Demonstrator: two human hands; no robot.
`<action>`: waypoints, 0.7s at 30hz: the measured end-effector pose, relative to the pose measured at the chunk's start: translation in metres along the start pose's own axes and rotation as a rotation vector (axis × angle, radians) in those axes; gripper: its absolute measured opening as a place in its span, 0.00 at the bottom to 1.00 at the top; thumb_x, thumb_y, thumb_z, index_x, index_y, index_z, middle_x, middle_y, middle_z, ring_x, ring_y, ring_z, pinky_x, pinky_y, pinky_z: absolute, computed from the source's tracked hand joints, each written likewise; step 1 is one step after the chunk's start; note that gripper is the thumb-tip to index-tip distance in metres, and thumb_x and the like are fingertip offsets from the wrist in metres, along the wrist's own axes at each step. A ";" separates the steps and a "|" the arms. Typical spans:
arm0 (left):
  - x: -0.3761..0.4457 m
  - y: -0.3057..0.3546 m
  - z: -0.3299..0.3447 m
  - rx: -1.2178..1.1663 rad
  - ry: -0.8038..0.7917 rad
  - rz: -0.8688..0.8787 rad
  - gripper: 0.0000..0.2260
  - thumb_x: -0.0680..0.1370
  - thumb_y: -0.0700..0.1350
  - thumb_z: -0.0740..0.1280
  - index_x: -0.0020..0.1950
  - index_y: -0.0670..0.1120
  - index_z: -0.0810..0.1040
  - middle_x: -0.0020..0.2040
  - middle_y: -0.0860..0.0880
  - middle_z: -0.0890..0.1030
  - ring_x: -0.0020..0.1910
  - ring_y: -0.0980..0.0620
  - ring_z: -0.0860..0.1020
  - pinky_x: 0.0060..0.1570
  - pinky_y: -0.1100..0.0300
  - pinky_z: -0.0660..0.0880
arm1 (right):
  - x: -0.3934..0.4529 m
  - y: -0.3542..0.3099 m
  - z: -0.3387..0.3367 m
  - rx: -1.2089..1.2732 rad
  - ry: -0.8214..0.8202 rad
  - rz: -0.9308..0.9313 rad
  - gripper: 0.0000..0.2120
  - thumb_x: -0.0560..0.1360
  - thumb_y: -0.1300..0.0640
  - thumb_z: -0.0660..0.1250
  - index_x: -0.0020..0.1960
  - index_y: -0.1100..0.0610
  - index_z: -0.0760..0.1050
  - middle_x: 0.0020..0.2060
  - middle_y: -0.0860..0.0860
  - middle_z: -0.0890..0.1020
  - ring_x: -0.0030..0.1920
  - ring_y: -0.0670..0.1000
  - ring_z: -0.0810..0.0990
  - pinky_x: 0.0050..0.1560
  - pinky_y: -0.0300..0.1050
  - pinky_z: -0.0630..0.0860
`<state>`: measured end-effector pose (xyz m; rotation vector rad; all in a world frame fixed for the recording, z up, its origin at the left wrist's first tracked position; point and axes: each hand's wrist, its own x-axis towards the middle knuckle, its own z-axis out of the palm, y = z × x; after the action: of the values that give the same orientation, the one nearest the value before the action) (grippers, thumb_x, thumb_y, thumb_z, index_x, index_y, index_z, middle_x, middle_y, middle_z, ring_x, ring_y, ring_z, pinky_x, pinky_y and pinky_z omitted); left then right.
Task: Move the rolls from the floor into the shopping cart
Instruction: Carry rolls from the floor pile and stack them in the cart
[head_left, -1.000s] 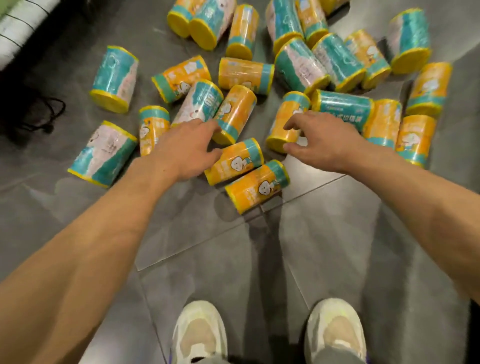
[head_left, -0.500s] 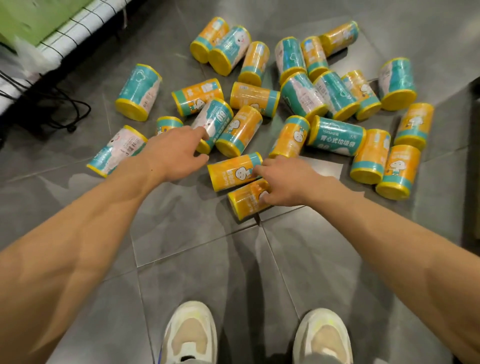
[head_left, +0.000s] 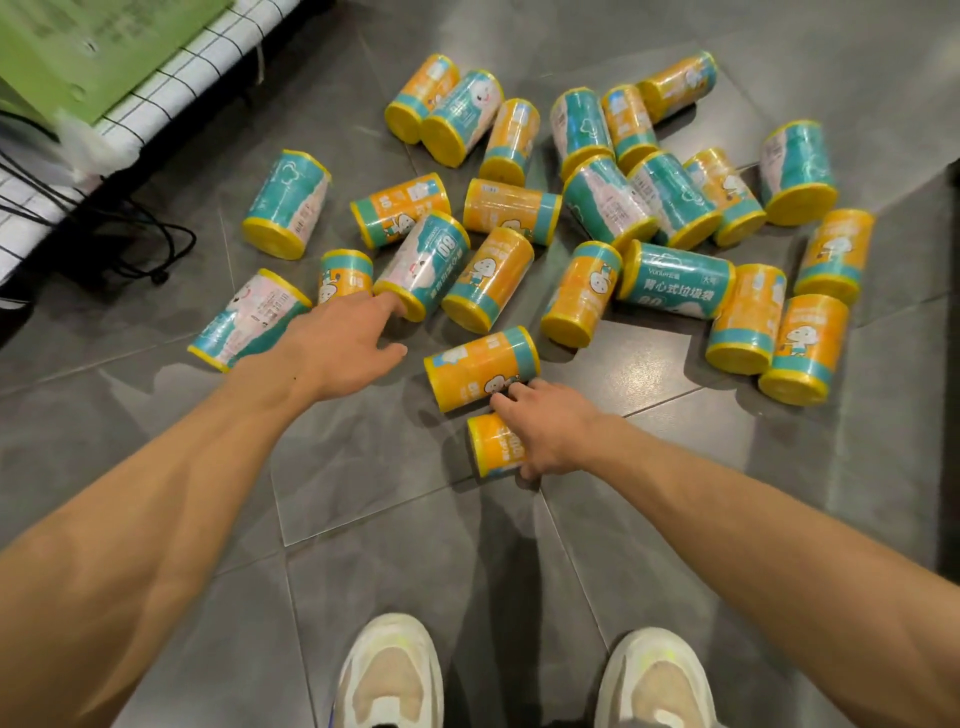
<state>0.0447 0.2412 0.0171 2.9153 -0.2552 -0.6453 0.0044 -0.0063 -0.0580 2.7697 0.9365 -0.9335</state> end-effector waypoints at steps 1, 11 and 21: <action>0.002 0.003 0.001 -0.014 0.002 0.005 0.20 0.79 0.54 0.66 0.69 0.51 0.71 0.65 0.46 0.77 0.63 0.42 0.76 0.60 0.41 0.75 | -0.003 0.001 -0.001 0.041 0.001 0.013 0.44 0.63 0.41 0.80 0.72 0.52 0.64 0.64 0.54 0.74 0.61 0.58 0.76 0.57 0.52 0.76; 0.031 0.069 0.054 0.003 -0.063 0.103 0.31 0.75 0.63 0.68 0.73 0.51 0.66 0.65 0.45 0.74 0.65 0.41 0.74 0.59 0.43 0.75 | -0.087 0.045 -0.051 0.798 0.308 0.216 0.32 0.65 0.49 0.82 0.63 0.51 0.70 0.52 0.46 0.79 0.52 0.49 0.79 0.51 0.46 0.75; 0.053 0.098 0.091 0.006 0.015 -0.079 0.41 0.68 0.64 0.76 0.71 0.46 0.61 0.62 0.42 0.75 0.61 0.38 0.76 0.52 0.46 0.74 | -0.094 0.059 -0.049 1.243 0.514 0.339 0.40 0.55 0.42 0.82 0.63 0.50 0.72 0.54 0.48 0.84 0.55 0.48 0.84 0.60 0.56 0.81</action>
<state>0.0393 0.1254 -0.0688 2.9473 -0.1417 -0.6355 0.0048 -0.0916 0.0285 4.1012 -0.3545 -0.9310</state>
